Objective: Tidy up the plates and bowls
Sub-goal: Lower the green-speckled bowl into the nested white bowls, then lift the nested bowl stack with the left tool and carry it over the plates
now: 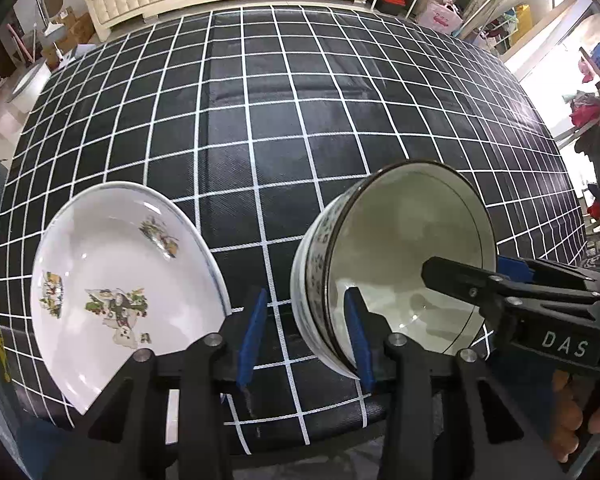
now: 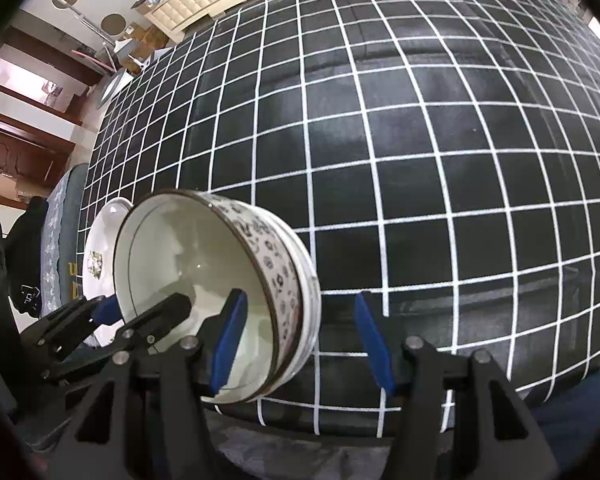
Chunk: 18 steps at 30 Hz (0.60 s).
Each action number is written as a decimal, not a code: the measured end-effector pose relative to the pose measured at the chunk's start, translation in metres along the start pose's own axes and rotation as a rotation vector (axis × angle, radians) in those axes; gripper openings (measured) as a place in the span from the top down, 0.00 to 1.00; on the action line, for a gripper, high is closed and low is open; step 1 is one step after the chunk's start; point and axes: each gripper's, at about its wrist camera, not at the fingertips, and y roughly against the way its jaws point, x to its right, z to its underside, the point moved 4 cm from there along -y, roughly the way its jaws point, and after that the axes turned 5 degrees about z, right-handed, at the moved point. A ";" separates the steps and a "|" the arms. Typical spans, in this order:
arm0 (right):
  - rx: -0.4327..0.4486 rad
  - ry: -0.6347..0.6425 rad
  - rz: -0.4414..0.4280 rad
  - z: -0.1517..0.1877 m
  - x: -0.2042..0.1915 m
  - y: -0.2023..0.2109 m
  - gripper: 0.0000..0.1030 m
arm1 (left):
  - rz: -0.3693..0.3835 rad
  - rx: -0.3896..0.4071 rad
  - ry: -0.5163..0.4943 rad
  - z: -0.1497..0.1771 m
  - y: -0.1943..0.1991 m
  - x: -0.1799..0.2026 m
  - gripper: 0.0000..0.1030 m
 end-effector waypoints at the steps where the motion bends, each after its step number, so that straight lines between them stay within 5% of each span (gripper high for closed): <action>1: -0.002 -0.002 -0.003 0.000 0.000 -0.001 0.41 | 0.005 -0.003 0.002 0.000 -0.001 0.000 0.64; 18: -0.056 -0.053 -0.080 0.007 0.000 -0.019 0.41 | 0.075 -0.036 -0.034 0.005 -0.035 0.016 0.60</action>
